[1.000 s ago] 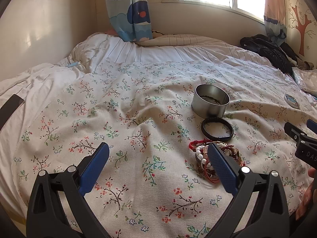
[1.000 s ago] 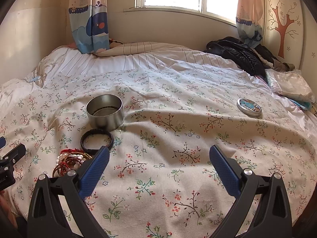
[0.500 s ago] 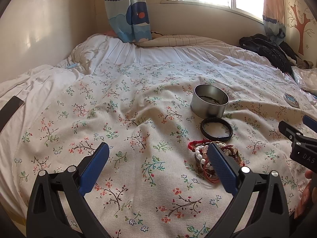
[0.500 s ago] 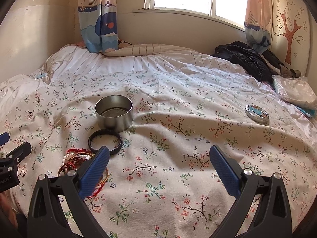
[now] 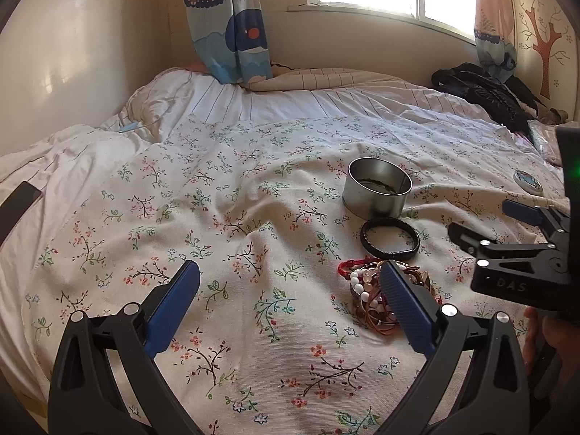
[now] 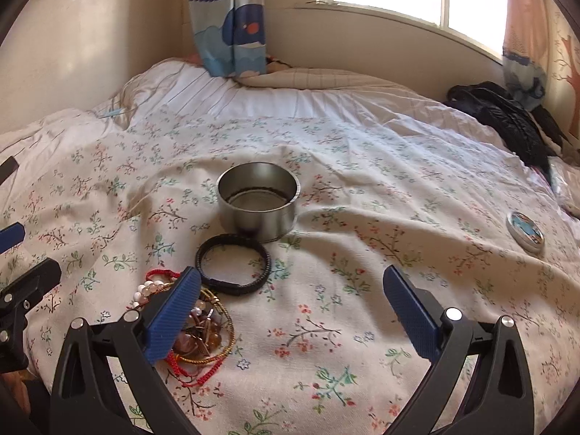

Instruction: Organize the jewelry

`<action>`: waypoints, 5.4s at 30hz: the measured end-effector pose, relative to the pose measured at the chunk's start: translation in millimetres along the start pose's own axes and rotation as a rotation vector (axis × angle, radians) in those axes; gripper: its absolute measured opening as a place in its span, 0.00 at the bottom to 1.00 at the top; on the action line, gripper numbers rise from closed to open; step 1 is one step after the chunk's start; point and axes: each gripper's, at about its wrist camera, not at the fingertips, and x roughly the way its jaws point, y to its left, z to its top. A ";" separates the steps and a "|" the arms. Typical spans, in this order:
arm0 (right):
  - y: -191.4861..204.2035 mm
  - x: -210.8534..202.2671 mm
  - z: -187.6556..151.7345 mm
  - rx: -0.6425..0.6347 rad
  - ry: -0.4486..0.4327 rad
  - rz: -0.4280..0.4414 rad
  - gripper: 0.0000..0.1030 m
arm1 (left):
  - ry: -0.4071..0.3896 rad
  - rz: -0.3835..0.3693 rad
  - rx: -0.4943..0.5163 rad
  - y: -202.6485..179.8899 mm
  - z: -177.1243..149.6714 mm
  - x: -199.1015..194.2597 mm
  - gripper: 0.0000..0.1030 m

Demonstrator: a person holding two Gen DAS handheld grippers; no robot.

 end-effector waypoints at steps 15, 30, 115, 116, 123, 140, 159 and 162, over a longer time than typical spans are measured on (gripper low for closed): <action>1.2 114.7 11.7 -0.033 0.312 0.095 0.15 | -0.009 -0.052 0.032 -9.2 -4.2 -1.9 0.93; -49.1 77.2 10.3 0.137 0.220 0.082 0.09 | 0.081 -0.313 0.189 -58.5 -0.5 35.8 0.63; -92.4 40.7 59.8 0.290 -0.151 0.142 0.09 | 0.161 -0.466 -0.162 -44.6 109.1 188.2 0.03; -91.3 41.8 61.6 0.286 -0.154 0.146 0.09 | 0.168 -0.452 -0.164 -43.8 107.5 192.0 0.03; -113.4 49.3 46.2 0.318 -0.053 0.117 0.18 | 0.166 -0.421 -0.206 -29.6 104.1 194.9 0.06; -126.2 64.9 31.0 0.306 0.036 0.022 0.10 | 0.081 -0.368 -0.311 -4.0 95.7 146.8 0.41; -38.5 113.5 82.8 0.210 0.070 0.179 0.32 | 0.052 -0.232 -0.332 16.1 73.2 121.9 0.59; -53.7 89.3 77.4 0.250 0.023 0.166 0.32 | 0.054 -0.221 -0.323 16.0 69.2 117.1 0.62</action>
